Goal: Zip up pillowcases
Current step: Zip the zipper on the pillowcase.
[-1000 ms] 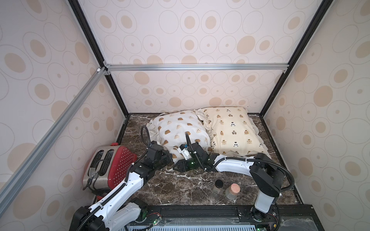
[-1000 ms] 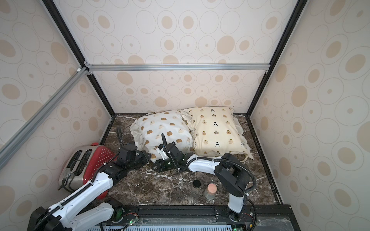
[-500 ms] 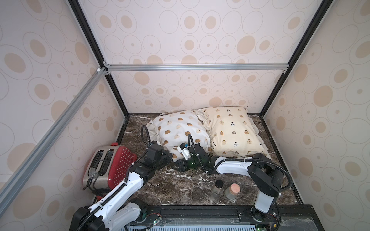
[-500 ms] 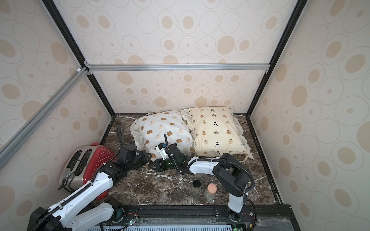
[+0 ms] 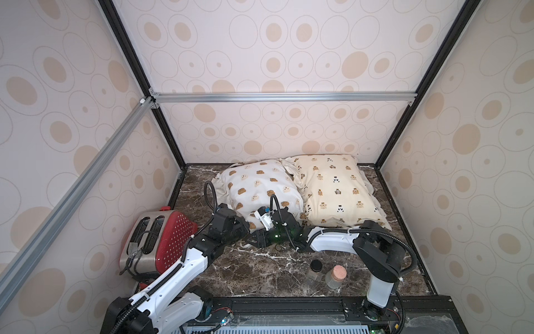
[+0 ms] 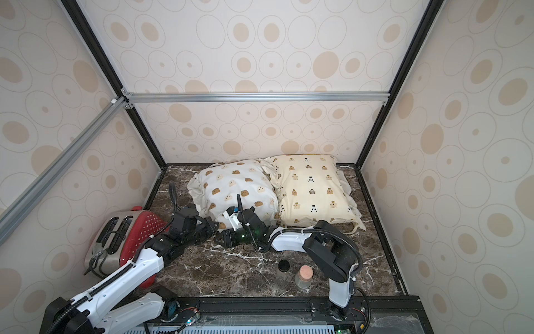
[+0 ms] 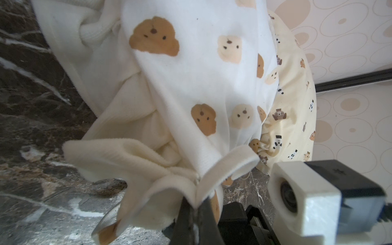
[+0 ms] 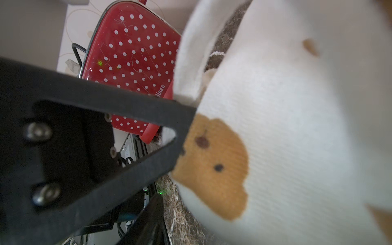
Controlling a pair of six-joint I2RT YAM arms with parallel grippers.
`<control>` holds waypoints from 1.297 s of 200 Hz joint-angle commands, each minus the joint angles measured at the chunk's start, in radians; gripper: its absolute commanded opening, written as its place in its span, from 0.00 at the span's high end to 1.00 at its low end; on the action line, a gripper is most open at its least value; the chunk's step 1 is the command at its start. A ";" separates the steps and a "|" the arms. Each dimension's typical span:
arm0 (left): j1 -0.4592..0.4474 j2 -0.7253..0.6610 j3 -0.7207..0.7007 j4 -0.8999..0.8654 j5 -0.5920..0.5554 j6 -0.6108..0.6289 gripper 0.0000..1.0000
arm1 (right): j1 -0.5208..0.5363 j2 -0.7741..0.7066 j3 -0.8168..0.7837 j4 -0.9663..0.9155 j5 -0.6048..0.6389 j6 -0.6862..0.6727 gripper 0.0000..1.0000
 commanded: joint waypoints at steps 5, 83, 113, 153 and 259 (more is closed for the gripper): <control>-0.007 0.002 0.049 0.025 0.015 -0.007 1.00 | 0.010 0.030 -0.002 0.063 0.006 -0.019 0.50; -0.006 -0.002 0.041 0.020 0.014 -0.009 1.00 | 0.010 0.040 -0.009 0.070 0.021 -0.025 0.66; -0.007 0.000 0.042 0.022 0.016 -0.008 1.00 | 0.010 0.035 -0.004 0.067 0.028 -0.035 0.70; -0.007 -0.001 0.041 0.019 0.011 -0.005 1.00 | 0.009 0.034 0.005 0.027 0.050 -0.037 0.80; -0.007 -0.012 0.040 -0.004 -0.018 0.001 1.00 | 0.009 0.030 0.004 -0.014 0.073 -0.023 1.00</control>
